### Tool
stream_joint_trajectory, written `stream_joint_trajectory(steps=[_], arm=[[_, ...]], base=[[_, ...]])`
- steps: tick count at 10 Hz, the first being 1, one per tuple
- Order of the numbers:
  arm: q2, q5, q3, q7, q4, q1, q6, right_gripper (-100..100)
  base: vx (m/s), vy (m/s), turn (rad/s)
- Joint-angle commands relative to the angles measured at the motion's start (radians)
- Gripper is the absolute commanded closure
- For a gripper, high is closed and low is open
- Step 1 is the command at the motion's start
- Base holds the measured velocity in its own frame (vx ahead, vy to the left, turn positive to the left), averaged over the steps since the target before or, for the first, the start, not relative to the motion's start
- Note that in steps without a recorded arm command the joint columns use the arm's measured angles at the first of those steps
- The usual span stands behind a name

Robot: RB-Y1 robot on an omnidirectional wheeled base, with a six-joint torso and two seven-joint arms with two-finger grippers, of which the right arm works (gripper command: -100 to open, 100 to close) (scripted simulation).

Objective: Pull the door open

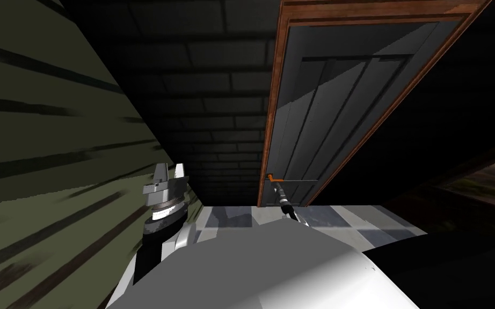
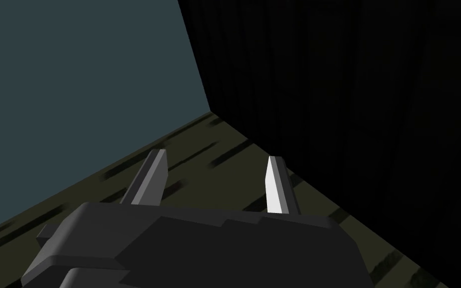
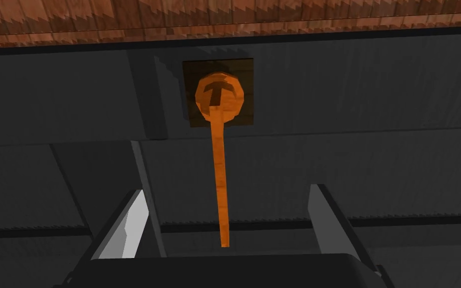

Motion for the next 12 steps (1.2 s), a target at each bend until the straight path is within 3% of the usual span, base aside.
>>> stream_joint_trajectory(steps=[1, 2, 4, 5, 6, 11, 12], arm=[[-0.021, -0.011, -0.014, -0.015, 0.027, 0.004, -0.021, -100], [-0.042, -0.021, -0.026, -0.029, 0.04, 0.013, -0.034, -100], [-0.062, -0.03, -0.037, -0.043, 0.053, 0.022, -0.047, -100], [-0.057, -0.027, -0.034, -0.036, 0.059, 0.009, -0.042, -100], [-0.057, -0.027, -0.034, -0.036, 0.059, 0.009, -0.042, 100], [-0.057, -0.027, -0.034, -0.036, 0.059, 0.009, -0.042, 100], [-0.069, -0.017, -0.021, -0.056, 0.06, 0.021, -0.056, 100]], base=[[0.223, 0.046, 0.116], [0.214, 0.039, 0.216], [0.19, -0.029, 0.092], [0.086, -0.021, 0.021], [-0.011, 0.002, -0.017], [-0.017, 0.003, -0.001], [-0.094, -0.023, 0.128]])
